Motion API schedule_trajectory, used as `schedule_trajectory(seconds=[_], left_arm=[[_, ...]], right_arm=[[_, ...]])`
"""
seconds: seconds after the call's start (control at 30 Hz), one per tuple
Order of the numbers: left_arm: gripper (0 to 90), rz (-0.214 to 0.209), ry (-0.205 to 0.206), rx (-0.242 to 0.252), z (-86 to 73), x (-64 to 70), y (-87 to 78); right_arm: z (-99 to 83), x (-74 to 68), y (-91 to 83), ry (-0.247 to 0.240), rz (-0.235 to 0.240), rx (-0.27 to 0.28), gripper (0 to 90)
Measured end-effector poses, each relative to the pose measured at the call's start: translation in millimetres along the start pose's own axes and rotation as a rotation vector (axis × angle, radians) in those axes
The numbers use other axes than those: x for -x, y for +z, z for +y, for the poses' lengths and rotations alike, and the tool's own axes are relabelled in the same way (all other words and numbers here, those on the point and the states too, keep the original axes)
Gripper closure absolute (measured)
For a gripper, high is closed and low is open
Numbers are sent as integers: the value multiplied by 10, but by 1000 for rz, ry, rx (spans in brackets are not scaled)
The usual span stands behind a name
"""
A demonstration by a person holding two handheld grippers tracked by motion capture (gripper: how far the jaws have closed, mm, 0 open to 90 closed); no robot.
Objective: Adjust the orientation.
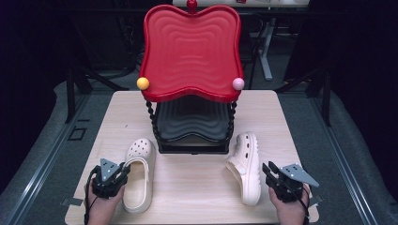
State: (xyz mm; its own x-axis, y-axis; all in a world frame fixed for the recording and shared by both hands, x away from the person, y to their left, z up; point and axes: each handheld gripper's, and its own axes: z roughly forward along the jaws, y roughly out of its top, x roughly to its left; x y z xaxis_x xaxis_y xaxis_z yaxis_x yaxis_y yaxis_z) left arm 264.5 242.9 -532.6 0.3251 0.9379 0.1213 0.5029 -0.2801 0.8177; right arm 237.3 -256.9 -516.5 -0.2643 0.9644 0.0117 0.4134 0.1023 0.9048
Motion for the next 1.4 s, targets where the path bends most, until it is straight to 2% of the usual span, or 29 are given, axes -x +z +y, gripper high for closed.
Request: schedule_trajectory(seconds=[0.03,0.07,0.1,0.17,0.2,0.27,0.37,0.6,0.63,0.67,0.7,0.73,0.77,0.83,0.9,1.1,1.13,1.2,1.23,1.27,1.3,1.37,1.4], left_arm=[[742,1,-2,6,-6,19,1],[739,1,-2,6,-6,19,1],[739,-2,-6,10,-12,22,-1],[719,-13,-7,26,-34,13,-2],[708,-13,-7,26,-34,13,-2],[690,-26,-38,33,-52,-9,-3],[619,-48,-86,42,-82,-75,-15],[604,-70,-83,52,-105,-105,-29],[602,-73,-79,56,-108,-107,-25],[602,-73,-79,56,-108,-107,-25],[597,-73,-74,58,-110,-108,-22],[597,-76,-74,57,-111,-108,-20],[585,-80,-78,59,-111,-116,-23],[577,-81,-84,63,-111,-119,-24],[557,-93,-97,68,-114,-128,-26],[560,-92,-99,69,-113,-135,-24],[561,-93,-98,66,-113,-138,-22],[561,-94,-99,63,-113,-138,-20],[561,-96,-97,59,-112,-140,-19],[561,-95,-97,61,-112,-140,-20],[561,-95,-96,63,-113,-142,-23],[561,-93,-97,63,-118,-146,-25],[561,-92,-100,62,-119,-147,-25]], right_arm=[[31,-101,-10,-57,19,-5,824],[43,-161,-2,-81,26,-3,842],[43,-161,-2,-81,26,-3,842],[71,-285,41,-119,63,-20,885],[71,-285,41,-119,63,-20,885],[72,-340,88,-132,75,-27,894],[58,-373,132,-167,51,-57,900],[70,-299,88,-154,35,-65,900],[71,-246,61,-128,26,-65,900],[71,-246,61,-128,26,-65,900],[69,-175,22,-99,9,-66,900],[69,-175,22,-99,9,-66,900],[61,-84,-15,-71,-11,-68,900],[55,-43,-24,-59,-19,-69,900],[35,109,-38,4,-34,-79,900],[-27,400,-7,103,-72,-129,900],[-74,489,38,142,-67,-168,900],[-142,580,96,219,-16,-215,900],[-142,580,96,219,-16,-215,900],[-188,633,136,254,14,-259,900],[-225,638,187,281,25,-272,900],[-254,643,241,283,28,-299,900],[-248,631,255,273,3,-300,900]])
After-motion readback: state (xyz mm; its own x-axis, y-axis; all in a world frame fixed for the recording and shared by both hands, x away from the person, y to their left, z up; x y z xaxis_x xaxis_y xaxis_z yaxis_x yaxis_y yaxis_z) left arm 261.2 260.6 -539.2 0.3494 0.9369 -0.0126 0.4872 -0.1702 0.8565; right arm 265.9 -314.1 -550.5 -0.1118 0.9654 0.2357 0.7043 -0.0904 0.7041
